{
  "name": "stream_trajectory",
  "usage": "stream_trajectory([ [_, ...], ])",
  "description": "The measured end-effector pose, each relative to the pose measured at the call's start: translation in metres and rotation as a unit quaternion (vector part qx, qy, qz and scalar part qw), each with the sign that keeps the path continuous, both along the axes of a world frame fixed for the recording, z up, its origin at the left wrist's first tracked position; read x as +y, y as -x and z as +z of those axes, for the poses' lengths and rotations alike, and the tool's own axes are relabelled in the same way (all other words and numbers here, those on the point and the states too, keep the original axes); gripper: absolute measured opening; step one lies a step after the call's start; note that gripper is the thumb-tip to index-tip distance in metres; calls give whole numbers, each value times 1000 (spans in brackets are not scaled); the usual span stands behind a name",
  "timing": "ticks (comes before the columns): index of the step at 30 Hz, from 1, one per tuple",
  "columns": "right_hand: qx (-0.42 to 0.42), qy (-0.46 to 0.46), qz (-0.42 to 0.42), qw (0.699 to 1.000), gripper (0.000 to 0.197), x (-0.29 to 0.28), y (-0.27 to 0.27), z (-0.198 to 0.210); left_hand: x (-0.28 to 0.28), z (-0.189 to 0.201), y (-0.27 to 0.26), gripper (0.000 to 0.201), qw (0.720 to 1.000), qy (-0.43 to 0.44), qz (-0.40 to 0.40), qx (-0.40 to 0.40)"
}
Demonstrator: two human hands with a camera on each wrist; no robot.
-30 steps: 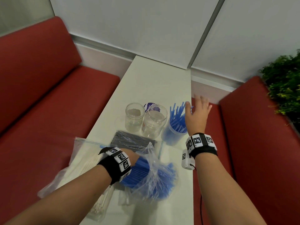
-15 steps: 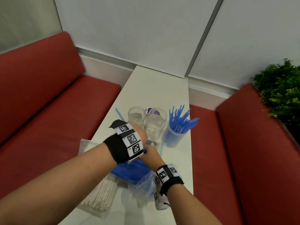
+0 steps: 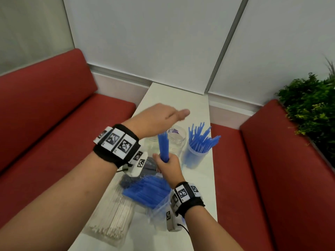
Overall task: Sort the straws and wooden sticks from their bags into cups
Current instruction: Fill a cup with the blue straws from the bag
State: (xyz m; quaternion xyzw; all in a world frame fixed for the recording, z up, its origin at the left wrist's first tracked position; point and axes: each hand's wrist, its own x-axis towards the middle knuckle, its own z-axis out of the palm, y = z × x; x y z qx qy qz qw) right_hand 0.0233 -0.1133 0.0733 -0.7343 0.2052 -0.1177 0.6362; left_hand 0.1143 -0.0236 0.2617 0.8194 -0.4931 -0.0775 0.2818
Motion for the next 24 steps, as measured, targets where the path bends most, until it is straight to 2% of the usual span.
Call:
stream_trajectory([
  [3, -15, -6, 7, 1000, 31, 1, -2, 8, -9, -27, 10, 95, 996, -86, -3, -19],
  [5, -17, -2, 11, 1000, 30, 1, -2, 13, -10, -38, 10, 93, 995, -88, -9, -37],
  [7, -14, -1, 2, 1000, 30, -1, 2, 21, -6, -44, 6, 69, 998, 29, -23, 43],
  [8, -19, -2, -6, 1000, 31, -5, 3, 28, -2, -45, 3, 58, 986, 125, -13, 113],
  [9, -33, -2, -12, 999, 31, -9, 4, 38, 1, -48, 1, 53, 955, 226, 19, 190],
  [10, -57, 0, -12, 998, 32, -14, 5, 51, 2, -52, -2, 51, 910, 306, 68, 270],
  [11, -90, -2, -5, 996, 32, -18, 5, 66, 3, -58, -4, 49, 863, 344, 118, 351],
  [12, -126, -9, 6, 992, 31, -20, 5, 83, 3, -66, -4, 46, 827, 338, 154, 422],
  [13, -161, -17, 16, 987, 30, -21, 5, 98, 4, -78, -3, 43, 804, 303, 171, 482],
  [15, -205, -35, 20, 978, 29, -22, 2, 123, 6, -104, 2, 42, 748, 233, 171, 597],
  [16, -220, -48, 19, 974, 29, -21, 1, 131, 6, -115, 5, 42, 704, 215, 167, 655],
  [18, -238, -66, 25, 969, 28, -20, 1, 136, 2, -130, 14, 43, 598, 195, 146, 764],
  [20, -233, -61, 29, 970, 24, -18, 4, 132, -5, -138, 22, 41, 498, 182, 109, 841],
  [21, -229, -57, 27, 971, 23, -17, 5, 129, -9, -139, 26, 39, 467, 181, 96, 860],
  [22, -227, -56, 23, 972, 23, -17, 7, 126, -12, -140, 29, 35, 451, 182, 92, 869],
  [24, -230, -58, 14, 971, 23, -19, 9, 123, -15, -143, 32, 31, 436, 184, 95, 876],
])
